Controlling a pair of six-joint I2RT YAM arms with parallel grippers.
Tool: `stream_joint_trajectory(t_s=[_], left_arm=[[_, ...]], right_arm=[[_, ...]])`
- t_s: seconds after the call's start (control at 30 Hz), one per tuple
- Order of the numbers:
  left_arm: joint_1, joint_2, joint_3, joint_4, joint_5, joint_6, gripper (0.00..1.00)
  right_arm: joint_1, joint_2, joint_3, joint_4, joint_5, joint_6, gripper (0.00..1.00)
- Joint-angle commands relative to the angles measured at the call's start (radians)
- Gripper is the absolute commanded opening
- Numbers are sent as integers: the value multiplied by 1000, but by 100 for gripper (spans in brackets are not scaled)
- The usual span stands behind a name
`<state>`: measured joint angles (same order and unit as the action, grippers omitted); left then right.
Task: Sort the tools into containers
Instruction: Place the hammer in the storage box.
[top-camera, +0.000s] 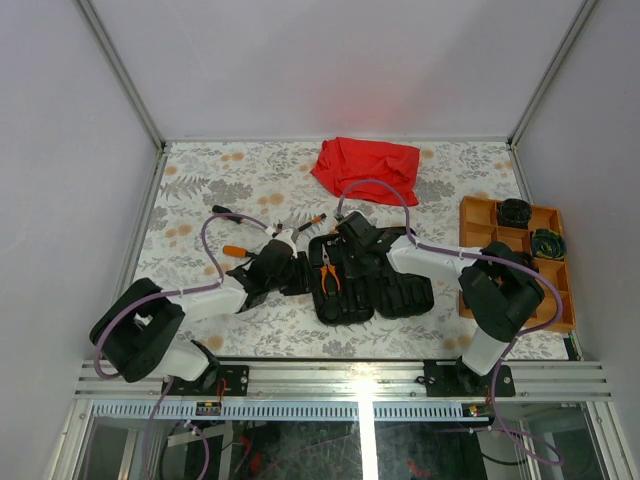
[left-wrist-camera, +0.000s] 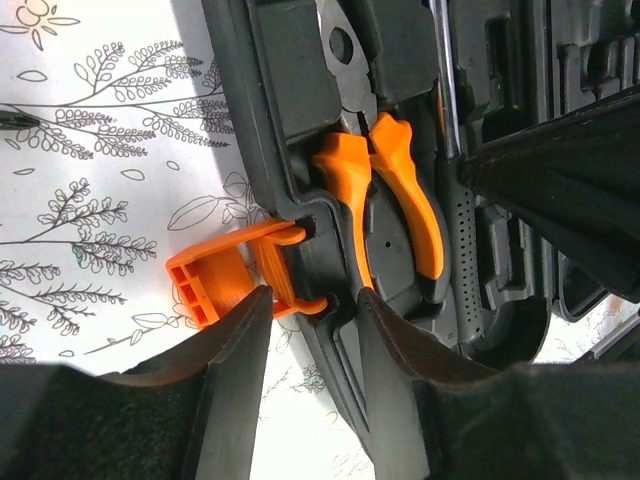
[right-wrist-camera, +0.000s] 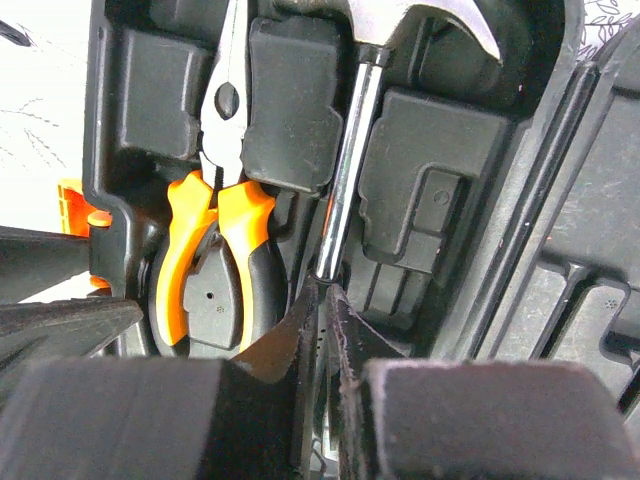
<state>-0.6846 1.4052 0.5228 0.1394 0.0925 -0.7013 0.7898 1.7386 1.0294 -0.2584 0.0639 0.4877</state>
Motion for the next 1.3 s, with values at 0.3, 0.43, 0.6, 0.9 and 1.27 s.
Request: stream_joint_trajectory(t_s=[0.3, 0.43, 0.6, 0.9, 1.27], left_arm=[[-30, 63, 13, 25, 7, 28, 32], [-39, 76, 11, 35, 8, 25, 30], [-48, 91, 17, 38, 7, 23, 28], [-52, 99, 26, 37, 9, 28, 27], [-90, 50, 36, -26, -19, 40, 27]], right_arm=[[76, 258, -110, -89, -44, 16, 0], [100, 294, -116, -92, -49, 20, 0], [122, 343, -147, -66, -82, 31, 0], [137, 264, -232, -22, -96, 71, 0], [137, 22, -217, -117, -106, 89, 0]])
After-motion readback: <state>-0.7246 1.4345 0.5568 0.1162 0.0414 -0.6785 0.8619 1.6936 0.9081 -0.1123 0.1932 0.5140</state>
